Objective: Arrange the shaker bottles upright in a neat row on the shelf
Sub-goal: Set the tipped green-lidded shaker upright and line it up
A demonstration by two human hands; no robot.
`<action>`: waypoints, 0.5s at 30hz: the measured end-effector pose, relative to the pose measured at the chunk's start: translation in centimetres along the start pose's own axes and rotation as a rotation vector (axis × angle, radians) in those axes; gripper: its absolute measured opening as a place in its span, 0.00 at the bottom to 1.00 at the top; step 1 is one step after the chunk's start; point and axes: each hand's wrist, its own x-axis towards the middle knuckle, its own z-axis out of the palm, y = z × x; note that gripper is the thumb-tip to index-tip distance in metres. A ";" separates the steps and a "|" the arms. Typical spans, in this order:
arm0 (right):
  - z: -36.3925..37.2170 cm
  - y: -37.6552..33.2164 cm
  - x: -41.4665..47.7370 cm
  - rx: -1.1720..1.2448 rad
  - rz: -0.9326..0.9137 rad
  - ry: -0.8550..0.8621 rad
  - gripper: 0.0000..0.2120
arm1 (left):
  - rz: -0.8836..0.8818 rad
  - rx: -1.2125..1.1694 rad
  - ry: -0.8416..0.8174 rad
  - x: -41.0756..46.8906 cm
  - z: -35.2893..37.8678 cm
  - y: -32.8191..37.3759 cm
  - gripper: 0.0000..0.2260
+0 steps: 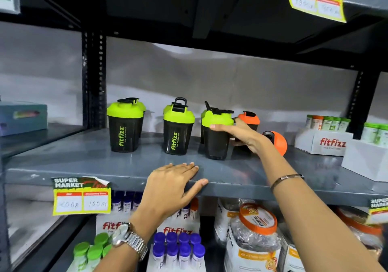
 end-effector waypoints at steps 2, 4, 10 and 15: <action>0.5 0.6 0.0 -0.072 -0.014 0.024 0.52 | -0.001 -0.005 0.001 0.0 0.0 0.0 0.23; 1.3 1.2 -0.1 -0.161 -0.024 0.126 0.59 | -0.001 -0.004 0.001 0.0 0.0 0.0 0.23; 1.3 2.3 0.5 -0.027 -0.064 0.164 0.46 | -0.005 -0.001 -0.002 0.0 -0.1 0.1 0.23; 1.5 2.9 0.7 0.004 -0.035 0.127 0.48 | -0.013 -0.011 -0.002 0.0 -0.1 0.2 0.23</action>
